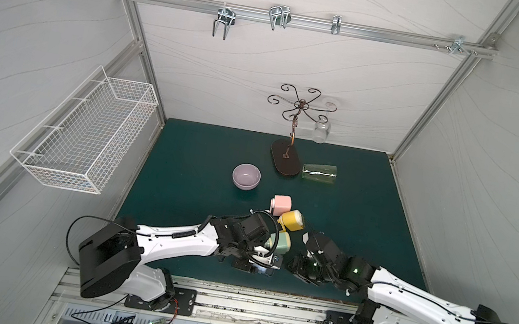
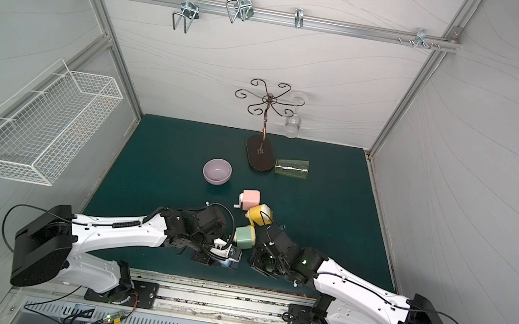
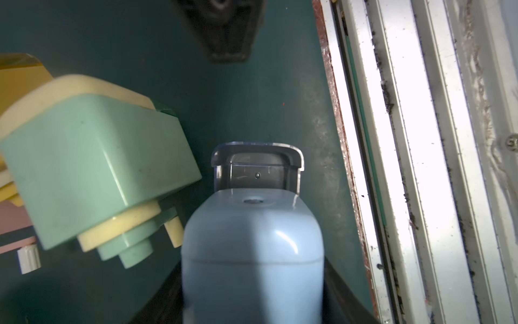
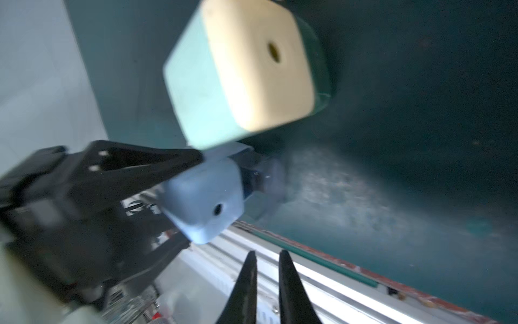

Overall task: Put the tray back into the pencil sharpener
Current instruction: Close the container of the pencil sharpener.

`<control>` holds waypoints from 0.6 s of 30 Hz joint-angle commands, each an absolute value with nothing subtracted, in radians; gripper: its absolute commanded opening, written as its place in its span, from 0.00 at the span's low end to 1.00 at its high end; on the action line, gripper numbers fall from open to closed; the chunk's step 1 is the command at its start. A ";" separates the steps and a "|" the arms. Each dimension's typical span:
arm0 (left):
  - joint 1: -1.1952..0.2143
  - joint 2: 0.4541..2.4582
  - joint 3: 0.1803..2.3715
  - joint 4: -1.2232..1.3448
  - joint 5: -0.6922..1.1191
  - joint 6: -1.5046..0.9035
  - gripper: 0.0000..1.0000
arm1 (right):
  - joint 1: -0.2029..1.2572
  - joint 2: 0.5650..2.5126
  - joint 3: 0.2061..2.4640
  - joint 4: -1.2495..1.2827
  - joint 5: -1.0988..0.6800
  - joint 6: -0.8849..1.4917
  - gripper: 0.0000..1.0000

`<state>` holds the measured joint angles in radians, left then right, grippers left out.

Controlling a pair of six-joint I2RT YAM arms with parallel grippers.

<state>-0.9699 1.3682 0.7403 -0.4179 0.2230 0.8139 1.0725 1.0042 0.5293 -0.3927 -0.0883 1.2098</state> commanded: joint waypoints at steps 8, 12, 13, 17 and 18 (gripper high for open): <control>-0.976 1.402 0.748 -0.436 0.216 0.801 0.28 | 1.123 1.241 0.537 -0.151 -0.069 1.284 0.09; -0.976 1.396 0.748 -0.422 0.224 0.782 0.28 | 1.143 1.304 0.543 -0.035 -0.044 1.308 0.09; -0.976 1.396 0.746 -0.418 0.224 0.779 0.28 | 1.144 1.310 0.537 -0.004 -0.043 1.314 0.09; -0.976 1.394 0.741 -0.402 0.232 0.762 0.28 | 1.144 1.326 0.508 0.086 -0.043 1.331 0.09; -0.976 1.392 0.735 -0.394 0.235 0.754 0.28 | 1.144 1.331 0.494 0.114 -0.045 1.341 0.09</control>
